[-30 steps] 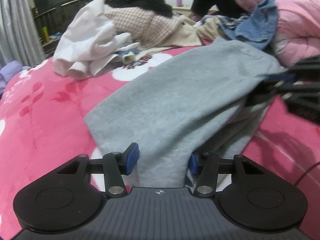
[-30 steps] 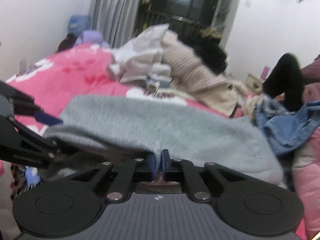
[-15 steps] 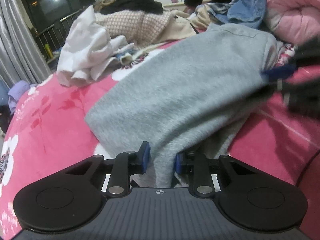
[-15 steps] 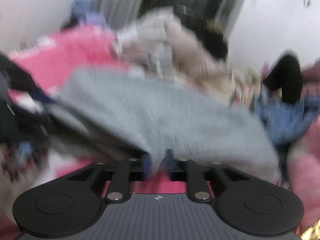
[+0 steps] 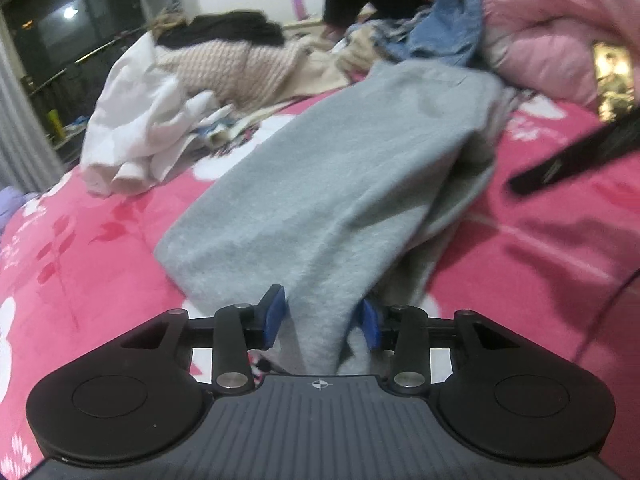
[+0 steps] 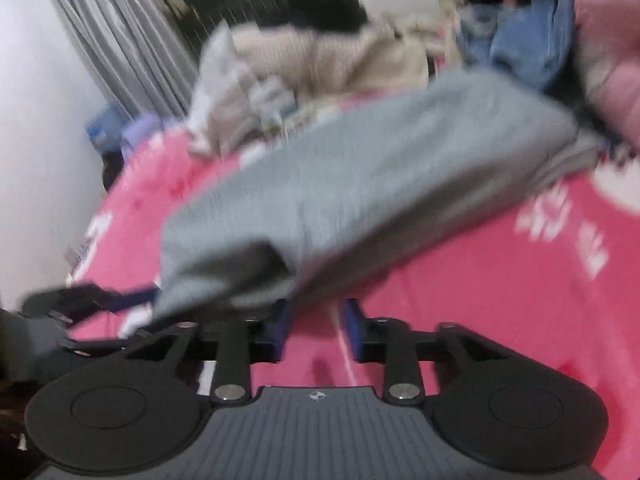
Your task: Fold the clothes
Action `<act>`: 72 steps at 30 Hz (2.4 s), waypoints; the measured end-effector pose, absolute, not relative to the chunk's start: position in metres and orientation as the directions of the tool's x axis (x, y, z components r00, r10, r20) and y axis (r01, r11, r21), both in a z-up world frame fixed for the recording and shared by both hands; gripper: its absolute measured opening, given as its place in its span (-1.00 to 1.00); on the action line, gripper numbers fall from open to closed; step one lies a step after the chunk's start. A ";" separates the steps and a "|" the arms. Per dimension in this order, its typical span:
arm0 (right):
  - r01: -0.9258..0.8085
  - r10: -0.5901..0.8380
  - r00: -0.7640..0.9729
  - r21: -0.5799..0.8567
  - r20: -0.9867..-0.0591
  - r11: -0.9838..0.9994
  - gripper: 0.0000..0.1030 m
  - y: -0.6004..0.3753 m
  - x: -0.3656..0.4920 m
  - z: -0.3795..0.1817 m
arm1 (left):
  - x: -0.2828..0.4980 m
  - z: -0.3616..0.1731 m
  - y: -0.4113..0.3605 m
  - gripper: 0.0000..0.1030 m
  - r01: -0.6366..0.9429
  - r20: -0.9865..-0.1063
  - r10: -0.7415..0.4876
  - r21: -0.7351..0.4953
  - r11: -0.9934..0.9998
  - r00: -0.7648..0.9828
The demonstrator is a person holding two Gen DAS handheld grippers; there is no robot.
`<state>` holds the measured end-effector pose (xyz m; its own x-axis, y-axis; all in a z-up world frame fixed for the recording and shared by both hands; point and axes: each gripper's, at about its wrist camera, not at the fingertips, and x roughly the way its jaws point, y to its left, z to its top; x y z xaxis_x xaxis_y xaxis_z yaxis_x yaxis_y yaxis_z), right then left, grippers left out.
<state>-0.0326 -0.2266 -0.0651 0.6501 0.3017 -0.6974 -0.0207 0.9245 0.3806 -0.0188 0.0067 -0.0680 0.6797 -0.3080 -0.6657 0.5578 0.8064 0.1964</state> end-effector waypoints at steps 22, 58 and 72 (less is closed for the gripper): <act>-0.145 0.462 0.728 0.545 -0.507 0.826 -0.76 -0.213 -0.013 -0.079 | 0.033 -0.063 -0.008 -0.82 0.628 -0.625 -0.518 -0.057 0.776 0.584; 0.197 0.463 0.751 0.829 -0.471 0.524 -0.69 -0.257 0.011 -0.134 | -0.011 -0.096 -0.027 -0.96 0.742 -0.631 -0.464 0.286 0.607 0.622; -0.117 0.358 0.724 0.407 -0.590 0.906 -0.61 -0.214 0.009 -0.057 | -0.017 -0.099 -0.027 -0.81 0.740 -0.629 -0.456 0.307 0.598 0.630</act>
